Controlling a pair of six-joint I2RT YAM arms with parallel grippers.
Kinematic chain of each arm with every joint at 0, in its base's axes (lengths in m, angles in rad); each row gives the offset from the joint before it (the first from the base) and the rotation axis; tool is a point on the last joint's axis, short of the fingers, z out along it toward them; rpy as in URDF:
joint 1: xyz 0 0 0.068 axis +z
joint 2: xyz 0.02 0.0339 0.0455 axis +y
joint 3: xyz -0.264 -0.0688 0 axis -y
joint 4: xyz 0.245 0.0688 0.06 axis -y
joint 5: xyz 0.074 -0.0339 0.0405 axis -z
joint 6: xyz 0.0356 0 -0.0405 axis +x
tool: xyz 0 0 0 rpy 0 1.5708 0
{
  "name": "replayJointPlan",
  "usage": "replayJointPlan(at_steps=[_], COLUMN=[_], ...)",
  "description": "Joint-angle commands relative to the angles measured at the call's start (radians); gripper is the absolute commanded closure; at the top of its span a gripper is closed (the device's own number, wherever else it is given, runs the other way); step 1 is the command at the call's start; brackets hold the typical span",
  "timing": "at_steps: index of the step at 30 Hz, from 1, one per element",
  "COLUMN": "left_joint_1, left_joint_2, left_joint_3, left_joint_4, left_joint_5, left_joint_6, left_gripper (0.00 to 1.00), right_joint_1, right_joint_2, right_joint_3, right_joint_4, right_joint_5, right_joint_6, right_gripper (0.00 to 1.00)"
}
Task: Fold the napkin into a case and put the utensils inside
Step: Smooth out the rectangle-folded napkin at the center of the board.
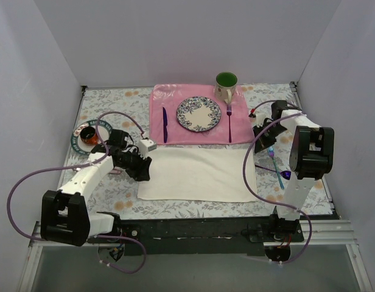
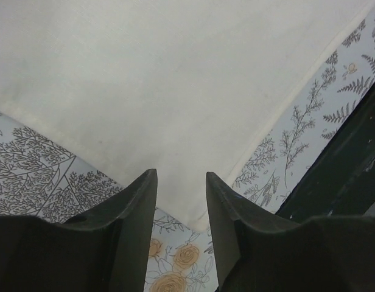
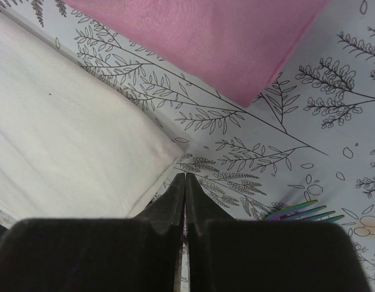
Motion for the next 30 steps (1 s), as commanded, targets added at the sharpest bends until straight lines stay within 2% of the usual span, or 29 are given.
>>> replayJointPlan(at_steps=[1,3,5,6,9,13,16,18,21,25,27,30], left_joint_1=[-0.023,-0.023,-0.023,-0.023,-0.023,-0.003,0.033,0.094,0.229,0.255,0.255,0.255], left_joint_2=[-0.035,-0.019,-0.022,-0.028,-0.077,-0.088,-0.056,0.005,0.116,0.22,0.287,0.355], left_joint_3=[-0.025,-0.013,-0.002,-0.005,-0.033,-0.048,-0.013,0.044,0.131,0.194,0.214,0.271], left_joint_4=[0.022,0.019,0.004,0.002,0.036,0.151,0.227,0.249,0.268,0.309,0.32,0.283], left_joint_5=[-0.062,-0.058,-0.039,-0.035,-0.053,-0.082,-0.119,-0.122,-0.026,0.016,0.005,0.019], left_joint_6=[0.041,0.009,-0.016,-0.017,-0.055,-0.186,-0.312,-0.365,-0.444,-0.419,-0.392,-0.304], left_gripper=[0.63,0.64,0.65,0.65,0.64,0.61,0.6,0.6,0.59,0.6,0.62,0.63], right_joint_1=[-0.001,-0.018,-0.035,-0.049,-0.05,-0.05,-0.05,-0.05,-0.05,-0.05,-0.05,-0.05], right_joint_2=[-0.011,-0.034,-0.098,-0.126,-0.258,-0.367,-0.344,-0.31,-0.27,-0.191,-0.137,-0.083], right_joint_3=[0.015,0.023,0.036,0.032,-0.052,-0.19,-0.233,-0.224,-0.2,-0.1,-0.063,0.003], right_joint_4=[-0.031,-0.062,-0.148,-0.174,-0.246,-0.226,-0.156,-0.108,-0.041,-0.019,-0.028,-0.051], right_joint_5=[-0.029,-0.041,-0.08,-0.086,-0.081,-0.04,-0.044,-0.052,-0.051,-0.054,-0.063,-0.069], right_joint_6=[-0.005,-0.014,-0.057,-0.08,-0.168,-0.165,-0.105,-0.07,-0.03,-0.024,-0.031,-0.06], right_gripper=[0.87,0.78,0.75,0.7,0.62,0.59,0.6,0.61,0.59,0.52,0.44,0.38])
